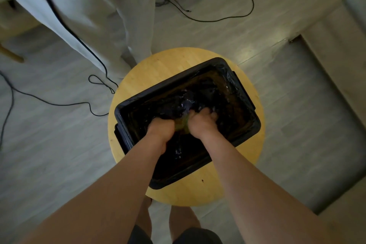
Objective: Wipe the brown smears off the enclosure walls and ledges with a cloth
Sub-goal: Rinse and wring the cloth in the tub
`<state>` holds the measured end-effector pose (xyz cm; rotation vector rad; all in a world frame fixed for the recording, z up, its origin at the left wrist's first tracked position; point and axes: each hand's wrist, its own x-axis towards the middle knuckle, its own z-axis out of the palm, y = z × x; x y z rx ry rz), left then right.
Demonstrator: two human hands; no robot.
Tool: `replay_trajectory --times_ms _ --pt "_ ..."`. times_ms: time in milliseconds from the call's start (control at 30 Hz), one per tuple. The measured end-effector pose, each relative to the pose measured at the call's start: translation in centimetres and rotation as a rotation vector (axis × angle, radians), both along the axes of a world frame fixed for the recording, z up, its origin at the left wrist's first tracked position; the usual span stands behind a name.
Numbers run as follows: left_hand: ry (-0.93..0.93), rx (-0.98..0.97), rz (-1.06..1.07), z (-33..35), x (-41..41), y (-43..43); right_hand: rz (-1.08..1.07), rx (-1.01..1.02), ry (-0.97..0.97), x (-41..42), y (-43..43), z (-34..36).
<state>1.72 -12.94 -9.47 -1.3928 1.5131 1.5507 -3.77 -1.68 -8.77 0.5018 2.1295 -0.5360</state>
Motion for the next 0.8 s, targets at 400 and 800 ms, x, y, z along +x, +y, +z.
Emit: replay_trajectory --times_ms 400,800 --pt "-0.042 0.361 0.41 2.5 -1.6 1.2 0.009 -0.464 0.302 3.9 -1.3 6.4" --pt "0.1 0.016 0.026 4.0 -1.7 0.1 -0.071 -0.058 0.446 -0.2 1.1 0.8"
